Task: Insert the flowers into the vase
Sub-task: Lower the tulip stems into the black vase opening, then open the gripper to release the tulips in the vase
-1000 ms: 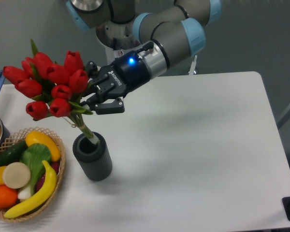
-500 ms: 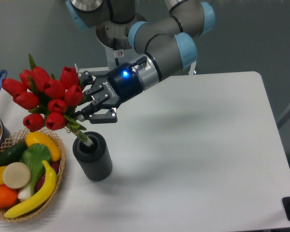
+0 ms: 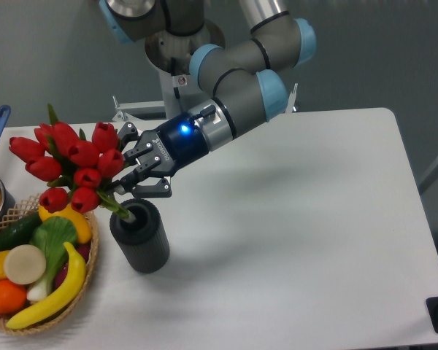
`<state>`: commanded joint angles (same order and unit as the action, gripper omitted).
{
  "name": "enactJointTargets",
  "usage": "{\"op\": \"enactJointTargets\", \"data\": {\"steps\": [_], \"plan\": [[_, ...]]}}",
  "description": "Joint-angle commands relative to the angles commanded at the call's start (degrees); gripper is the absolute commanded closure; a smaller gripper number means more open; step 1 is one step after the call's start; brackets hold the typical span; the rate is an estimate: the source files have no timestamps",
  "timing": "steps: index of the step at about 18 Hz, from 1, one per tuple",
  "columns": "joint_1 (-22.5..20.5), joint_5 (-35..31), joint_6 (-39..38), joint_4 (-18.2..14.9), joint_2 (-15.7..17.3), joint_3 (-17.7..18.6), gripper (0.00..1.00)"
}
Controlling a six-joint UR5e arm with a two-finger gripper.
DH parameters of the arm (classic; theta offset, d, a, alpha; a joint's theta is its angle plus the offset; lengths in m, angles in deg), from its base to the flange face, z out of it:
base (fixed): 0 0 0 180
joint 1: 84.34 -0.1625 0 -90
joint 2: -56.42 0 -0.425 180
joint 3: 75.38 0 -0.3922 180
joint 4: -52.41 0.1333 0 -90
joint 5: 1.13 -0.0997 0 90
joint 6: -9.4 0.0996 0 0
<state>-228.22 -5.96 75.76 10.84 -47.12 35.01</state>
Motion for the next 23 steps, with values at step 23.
{"op": "enactJointTargets", "data": {"steps": [23], "plan": [[-2.11, -2.46, 1.05, 0.00, -5.62, 1.41, 0.67]]}}
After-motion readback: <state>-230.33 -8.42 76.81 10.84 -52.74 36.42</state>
